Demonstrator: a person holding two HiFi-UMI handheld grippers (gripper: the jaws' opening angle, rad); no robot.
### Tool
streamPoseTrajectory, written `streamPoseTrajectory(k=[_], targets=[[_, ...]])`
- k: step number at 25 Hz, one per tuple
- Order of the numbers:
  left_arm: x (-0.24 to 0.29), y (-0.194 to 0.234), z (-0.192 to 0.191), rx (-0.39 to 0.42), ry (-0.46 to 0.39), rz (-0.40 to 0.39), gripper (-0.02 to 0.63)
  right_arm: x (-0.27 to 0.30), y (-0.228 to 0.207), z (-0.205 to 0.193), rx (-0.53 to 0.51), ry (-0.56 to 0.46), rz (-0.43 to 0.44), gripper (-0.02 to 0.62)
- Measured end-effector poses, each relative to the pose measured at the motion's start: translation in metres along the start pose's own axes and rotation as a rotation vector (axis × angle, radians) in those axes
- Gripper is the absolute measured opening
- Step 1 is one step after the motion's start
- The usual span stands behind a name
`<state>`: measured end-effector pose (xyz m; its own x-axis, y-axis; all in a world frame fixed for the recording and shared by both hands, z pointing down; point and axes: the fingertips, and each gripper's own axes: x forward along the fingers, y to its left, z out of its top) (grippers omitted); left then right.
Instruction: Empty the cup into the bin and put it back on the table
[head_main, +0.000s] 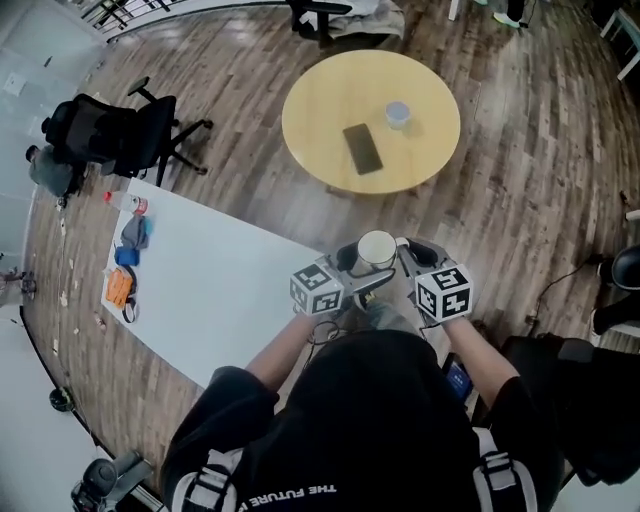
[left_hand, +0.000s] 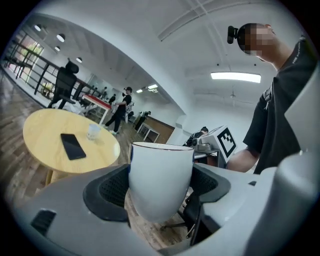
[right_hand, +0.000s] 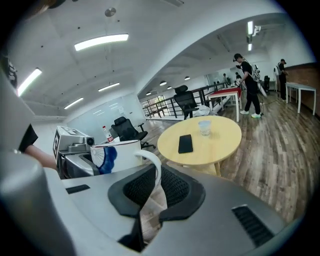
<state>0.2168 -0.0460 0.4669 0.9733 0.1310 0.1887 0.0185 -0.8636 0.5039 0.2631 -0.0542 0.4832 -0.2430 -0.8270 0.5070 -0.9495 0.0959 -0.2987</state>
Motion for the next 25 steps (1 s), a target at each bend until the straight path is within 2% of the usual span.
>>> streamPoseTrajectory(k=[4,7,11,13,16,25], targets=[[0.023,0.027,-0.056,-0.205,0.087,-0.03,0.374,0.025,-0.027,-0.062,0.128,0.177,0.007,0.044],[0.032,0.028,-0.104,-0.358,0.183,-0.033,0.376,0.027,-0.035,-0.116,0.239,0.326,0.024,0.044],[0.035,0.027,-0.135,-0.508,0.249,-0.029,0.374,0.027,-0.036,-0.15,0.321,0.451,0.036,0.044],[0.036,0.039,-0.137,-0.54,0.249,-0.023,0.374,0.039,-0.04,-0.154,0.331,0.468,0.047,0.044],[0.04,0.05,-0.142,-0.541,0.251,-0.016,0.374,0.049,-0.045,-0.157,0.32,0.476,0.048,0.044],[0.041,0.047,-0.148,-0.565,0.25,-0.025,0.374,0.045,-0.045,-0.164,0.336,0.49,0.02,0.044]])
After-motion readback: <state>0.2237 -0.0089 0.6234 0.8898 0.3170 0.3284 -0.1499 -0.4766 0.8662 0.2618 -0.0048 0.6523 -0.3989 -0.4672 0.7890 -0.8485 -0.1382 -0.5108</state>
